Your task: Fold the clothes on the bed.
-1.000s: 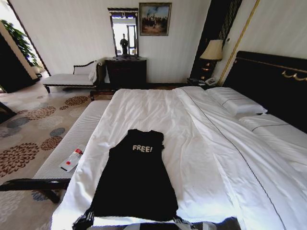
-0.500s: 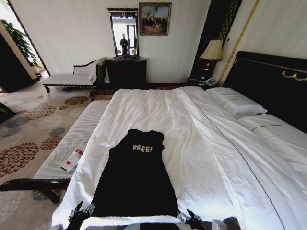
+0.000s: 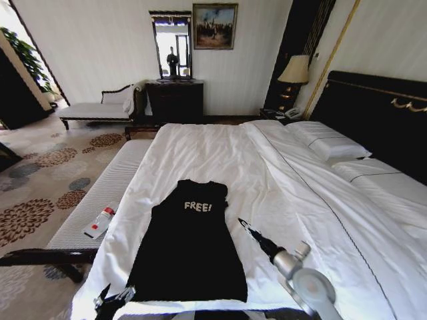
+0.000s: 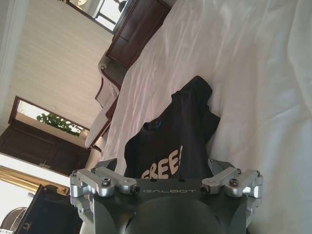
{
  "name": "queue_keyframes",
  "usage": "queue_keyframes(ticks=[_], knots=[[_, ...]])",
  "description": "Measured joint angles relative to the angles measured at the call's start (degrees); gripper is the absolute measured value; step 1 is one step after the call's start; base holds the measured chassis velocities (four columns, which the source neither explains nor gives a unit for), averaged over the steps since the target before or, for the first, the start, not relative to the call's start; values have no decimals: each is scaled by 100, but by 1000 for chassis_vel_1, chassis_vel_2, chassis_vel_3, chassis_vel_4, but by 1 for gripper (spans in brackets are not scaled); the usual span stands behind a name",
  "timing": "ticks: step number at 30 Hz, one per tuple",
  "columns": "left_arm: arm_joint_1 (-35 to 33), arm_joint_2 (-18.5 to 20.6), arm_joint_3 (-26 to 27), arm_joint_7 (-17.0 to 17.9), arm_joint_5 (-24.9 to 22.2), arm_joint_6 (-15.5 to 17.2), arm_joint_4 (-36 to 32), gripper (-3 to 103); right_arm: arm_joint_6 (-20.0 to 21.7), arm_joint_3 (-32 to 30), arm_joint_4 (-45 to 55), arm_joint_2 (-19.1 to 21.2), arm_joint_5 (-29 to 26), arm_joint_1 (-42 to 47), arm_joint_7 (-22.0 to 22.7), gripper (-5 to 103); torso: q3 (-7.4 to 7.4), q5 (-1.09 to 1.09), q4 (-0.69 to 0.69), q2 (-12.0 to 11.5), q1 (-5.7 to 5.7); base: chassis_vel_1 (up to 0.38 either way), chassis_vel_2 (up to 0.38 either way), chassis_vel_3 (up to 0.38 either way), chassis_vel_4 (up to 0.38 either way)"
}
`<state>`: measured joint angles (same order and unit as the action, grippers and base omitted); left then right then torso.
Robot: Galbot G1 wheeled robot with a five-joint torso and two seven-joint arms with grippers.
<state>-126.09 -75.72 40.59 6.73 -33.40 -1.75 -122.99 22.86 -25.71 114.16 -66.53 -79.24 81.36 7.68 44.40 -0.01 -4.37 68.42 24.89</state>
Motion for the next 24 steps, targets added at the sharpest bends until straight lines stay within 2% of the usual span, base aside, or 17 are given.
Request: queue_keyframes(ticks=[1,3,8,12,19,24], knots=[[0,0,0,0,0,0,0,100,0,0,0,0,0,0,0,100,0,0,0,0,0,0,0,0,0],[-34,-100,-110,-74,255,-315,1,100,82,267,-557,77,-56,-562,7,100,-1,-2,-4,0,-1,0,0,0,0],[-7,-19,-359,-140,417,-527,-70,100,141,400,-1223,70,-130,-1243,4,100,-1,-4,-4,0,-1,0,0,0,0],[144,58,-615,-74,472,-574,-149,100,176,433,-1925,-220,-147,-1815,4,100,0,-3,-4,0,0,0,0,0,0],[216,213,-815,-48,577,-545,-288,100,240,457,-2670,-492,-44,-2275,-55,102,-1,-3,-4,0,-1,0,0,0,0],[227,265,-921,-51,683,-506,-397,100,261,437,-3114,-635,101,-2422,-219,95,-1,-3,-4,0,-1,0,0,0,0]])
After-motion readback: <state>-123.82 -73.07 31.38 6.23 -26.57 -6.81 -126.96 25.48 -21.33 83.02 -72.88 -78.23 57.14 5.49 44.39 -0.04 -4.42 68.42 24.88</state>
